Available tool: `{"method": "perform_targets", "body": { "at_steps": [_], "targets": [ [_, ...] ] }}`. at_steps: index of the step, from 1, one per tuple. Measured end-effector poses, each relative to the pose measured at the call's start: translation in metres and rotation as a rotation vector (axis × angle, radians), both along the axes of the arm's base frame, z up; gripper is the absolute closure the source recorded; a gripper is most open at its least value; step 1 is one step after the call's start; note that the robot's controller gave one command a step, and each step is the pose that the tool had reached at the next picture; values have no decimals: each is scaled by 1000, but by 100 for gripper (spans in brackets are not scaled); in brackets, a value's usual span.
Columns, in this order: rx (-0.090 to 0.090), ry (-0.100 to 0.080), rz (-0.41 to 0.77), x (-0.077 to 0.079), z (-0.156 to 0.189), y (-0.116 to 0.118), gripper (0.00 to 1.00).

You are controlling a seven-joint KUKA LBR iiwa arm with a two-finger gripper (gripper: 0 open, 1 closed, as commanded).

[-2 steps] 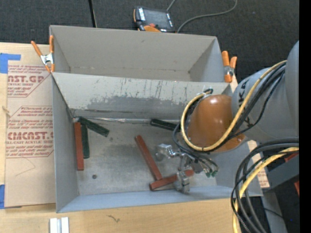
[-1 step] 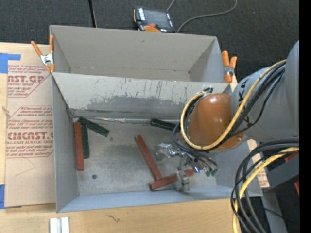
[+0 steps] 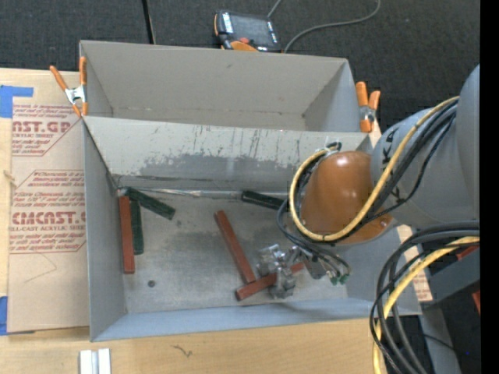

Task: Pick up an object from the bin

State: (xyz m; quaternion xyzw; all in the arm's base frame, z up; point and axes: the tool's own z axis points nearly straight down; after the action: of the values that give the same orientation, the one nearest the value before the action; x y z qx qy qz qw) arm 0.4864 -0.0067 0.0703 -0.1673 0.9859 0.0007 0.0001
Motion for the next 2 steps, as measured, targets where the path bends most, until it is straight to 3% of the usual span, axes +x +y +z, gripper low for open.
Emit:
{"method": "perform_targets", "body": {
  "at_steps": [2],
  "targets": [
    [-1, -6, 0, 2, 108, 2, 100]
  ]
}}
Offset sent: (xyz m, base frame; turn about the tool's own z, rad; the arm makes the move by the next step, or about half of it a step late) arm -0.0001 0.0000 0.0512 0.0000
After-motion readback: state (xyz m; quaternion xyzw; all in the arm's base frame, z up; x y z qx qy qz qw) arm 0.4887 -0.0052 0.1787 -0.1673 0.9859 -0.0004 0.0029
